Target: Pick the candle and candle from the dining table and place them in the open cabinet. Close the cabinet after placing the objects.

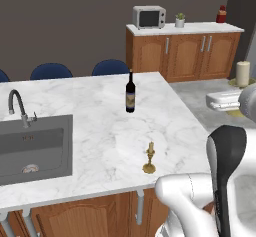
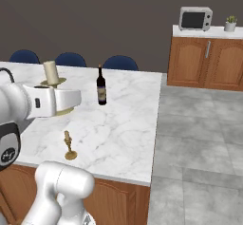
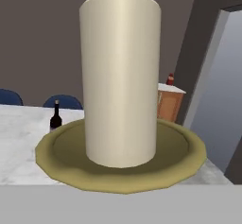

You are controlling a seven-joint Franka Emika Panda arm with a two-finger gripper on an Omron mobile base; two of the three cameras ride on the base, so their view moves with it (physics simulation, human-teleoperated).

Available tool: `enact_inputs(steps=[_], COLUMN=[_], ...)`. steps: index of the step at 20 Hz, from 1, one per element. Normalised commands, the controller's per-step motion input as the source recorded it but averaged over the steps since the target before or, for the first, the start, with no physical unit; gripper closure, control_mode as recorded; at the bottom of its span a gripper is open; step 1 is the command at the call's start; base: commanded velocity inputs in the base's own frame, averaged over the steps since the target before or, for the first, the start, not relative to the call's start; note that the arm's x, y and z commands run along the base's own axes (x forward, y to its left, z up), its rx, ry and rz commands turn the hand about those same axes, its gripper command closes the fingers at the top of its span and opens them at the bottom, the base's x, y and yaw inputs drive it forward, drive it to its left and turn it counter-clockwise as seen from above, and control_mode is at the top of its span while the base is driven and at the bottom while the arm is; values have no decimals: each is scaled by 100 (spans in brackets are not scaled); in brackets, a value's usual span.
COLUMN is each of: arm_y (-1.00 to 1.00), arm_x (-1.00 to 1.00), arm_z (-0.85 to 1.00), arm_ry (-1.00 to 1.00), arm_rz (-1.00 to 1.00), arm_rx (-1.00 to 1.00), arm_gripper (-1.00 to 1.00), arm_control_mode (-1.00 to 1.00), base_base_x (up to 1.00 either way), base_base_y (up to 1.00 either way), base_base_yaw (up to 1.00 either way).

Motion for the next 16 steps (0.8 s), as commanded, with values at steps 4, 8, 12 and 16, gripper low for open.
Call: enact_inputs(steps=[4,8,12,16], arm_y=[0,0,0,4], arm_x=[0,-9,0,0], arm_z=[0,0,0,0], arm_ry=[0,-1,0,0], arm_rz=[10,11,8,4], arm_rx=[6,8,2,0], arm_gripper=[100,100,100,100], arm_control_mode=[-100,-100,-100,-100], base_base_x=[0,0,0,0], base_base_y=[0,0,0,0], base_base_yaw=[0,0,0,0])
